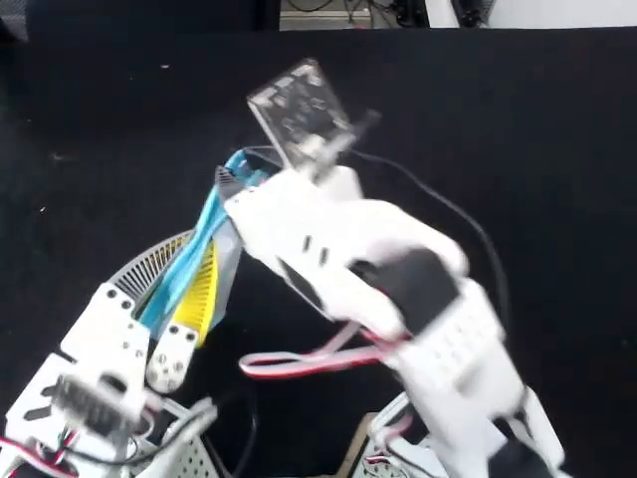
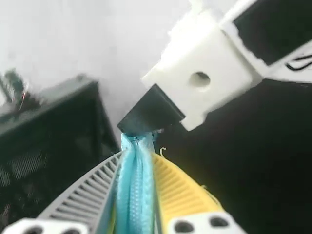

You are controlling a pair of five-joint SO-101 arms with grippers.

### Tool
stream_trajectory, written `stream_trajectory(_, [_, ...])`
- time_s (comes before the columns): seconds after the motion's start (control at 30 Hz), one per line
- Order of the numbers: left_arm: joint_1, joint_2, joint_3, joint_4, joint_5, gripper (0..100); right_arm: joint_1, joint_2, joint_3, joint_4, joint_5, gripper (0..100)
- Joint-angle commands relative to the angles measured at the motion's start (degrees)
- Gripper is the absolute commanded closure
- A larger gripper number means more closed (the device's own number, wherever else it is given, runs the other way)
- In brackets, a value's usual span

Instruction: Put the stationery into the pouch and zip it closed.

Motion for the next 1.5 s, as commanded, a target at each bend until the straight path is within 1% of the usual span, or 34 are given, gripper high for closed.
stream_trajectory(0.0, [5.41, 0.88, -3.91, -3.08, -4.57, 97, 6.68, -6.81, -4.0, 2.37, 6.24, 87.4])
stream_trajectory(0.07, [5.76, 0.53, -2.51, -2.9, -5.19, 97, 9.85, -9.54, -4.0, 5.01, 8.0, 87.2])
stream_trajectory(0.1, [5.23, 0.53, -2.42, -1.49, -5.19, 97, 10.73, -10.59, -3.91, 6.77, 8.35, 85.9])
stream_trajectory(0.17, [4.09, 0.53, -2.24, 3.08, -5.19, 97, 10.81, -11.91, -4.26, 10.37, 8.7, 80.9])
stream_trajectory(0.23, [3.82, 0.53, -1.71, 7.3, -5.19, 97, 10.99, -12.7, -4.44, 11.78, 9.67, 75.8])
stream_trajectory(0.3, [2.95, 0.44, -0.92, 11.25, -5.19, 97, 10.81, -12.79, -3.38, 12.04, 9.49, 74.5])
stream_trajectory(0.4, [0.31, 0.44, -0.92, 17.32, -5.19, 97, 10.64, -11.56, 0.4, 9.23, 8.97, 78.3])
stream_trajectory(0.53, [-0.66, 0.44, -0.92, 20.48, -5.01, 97, 7.21, -7.78, 9.1, 2.11, 2.2, 79.7])
stream_trajectory(0.6, [-0.66, 0.44, -0.92, 21.45, -5.01, 97, 4.75, -6.37, 12.62, -0.26, 1.93, 79.7])
stream_trajectory(0.7, [-0.13, 0.44, -2.07, 24.18, -5.01, 97, 3.34, -6.55, 13.14, -0.79, 2.11, 79.7])
stream_trajectory(0.77, [-0.13, 0.44, -3.91, 26.46, -5.1, 97, 3.43, -7.34, 12.88, -0.26, 5.71, 79.8])
stream_trajectory(0.87, [-0.13, 0.44, -6.64, 30.24, -5.19, 97, 3.16, -8.13, 12.79, 5.71, 16.79, 79.8])
stream_trajectory(0.93, [-0.13, 0.44, -7.78, 32.44, -5.19, 97, 2.2, -8.04, 12.88, 9.85, 22.59, 79.7])
stream_trajectory(1.07, [-0.13, 0.44, -7.6, 34.29, -5.19, 97, 0.97, -9.45, 11.82, 13.54, 26.55, 79.7])
stream_trajectory(1.23, [-0.13, 0.44, -7.87, 37.8, -5.19, 97, 0.79, -15.08, 11.12, 17.67, 32.26, 79.6])
stream_trajectory(1.33, [-0.13, 0.44, -7.96, 38.07, -5.19, 97, -2.55, -16.84, 13.14, 17.14, 29.71, 78.9])
stream_trajectory(1.47, [-0.13, 0.44, -7.6, 37.98, -5.19, 97, -5.45, -16.92, 17.45, 11.52, 22.77, 69.7])
